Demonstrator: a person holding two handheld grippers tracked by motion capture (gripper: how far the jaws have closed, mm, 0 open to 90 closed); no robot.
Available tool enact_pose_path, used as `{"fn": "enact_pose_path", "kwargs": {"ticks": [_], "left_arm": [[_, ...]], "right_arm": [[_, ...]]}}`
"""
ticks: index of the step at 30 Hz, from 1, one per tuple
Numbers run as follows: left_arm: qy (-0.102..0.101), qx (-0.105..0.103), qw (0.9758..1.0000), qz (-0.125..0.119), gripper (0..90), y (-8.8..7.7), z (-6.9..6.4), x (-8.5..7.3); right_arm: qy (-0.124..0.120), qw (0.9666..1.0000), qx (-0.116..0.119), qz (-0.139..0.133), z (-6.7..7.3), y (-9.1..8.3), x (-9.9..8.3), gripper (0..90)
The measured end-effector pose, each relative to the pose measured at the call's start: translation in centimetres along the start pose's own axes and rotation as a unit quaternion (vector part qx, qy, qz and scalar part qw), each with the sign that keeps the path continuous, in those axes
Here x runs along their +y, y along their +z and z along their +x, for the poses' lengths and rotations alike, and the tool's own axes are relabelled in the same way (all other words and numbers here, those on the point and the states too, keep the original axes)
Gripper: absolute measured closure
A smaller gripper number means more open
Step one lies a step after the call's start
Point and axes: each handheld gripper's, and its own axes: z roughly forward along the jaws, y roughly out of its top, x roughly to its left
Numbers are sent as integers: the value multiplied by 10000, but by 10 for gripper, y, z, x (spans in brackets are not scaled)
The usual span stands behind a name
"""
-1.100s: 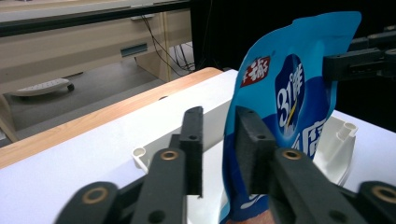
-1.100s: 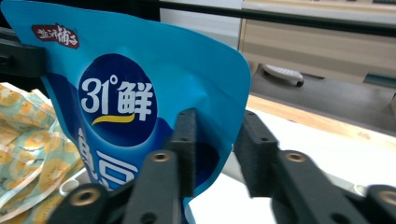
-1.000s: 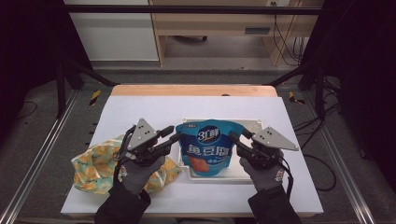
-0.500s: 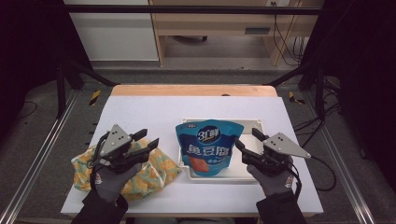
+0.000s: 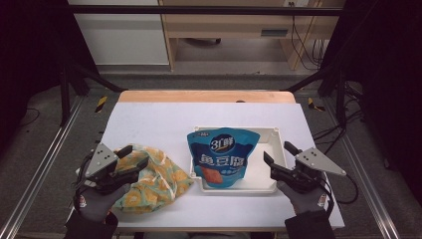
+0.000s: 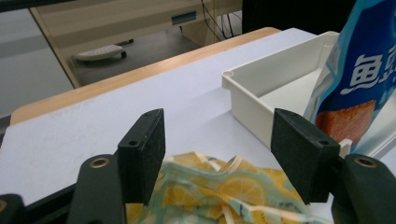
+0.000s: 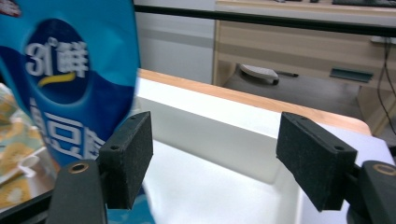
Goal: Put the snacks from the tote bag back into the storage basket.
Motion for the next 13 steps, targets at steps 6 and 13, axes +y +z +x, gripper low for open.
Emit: {"fn": "enact_pose_path", "kwargs": {"ticks": [6, 13], "left_arm": [[-148, 44, 9999, 2, 339, -3, 10, -14], [-331, 132, 9994, -31, 337, -11, 23, -25]], "right_arm": [[75, 9997, -180, 128, -12, 3, -10, 264], [-6, 9988, -321, 377, -20, 10, -21, 253]]}}
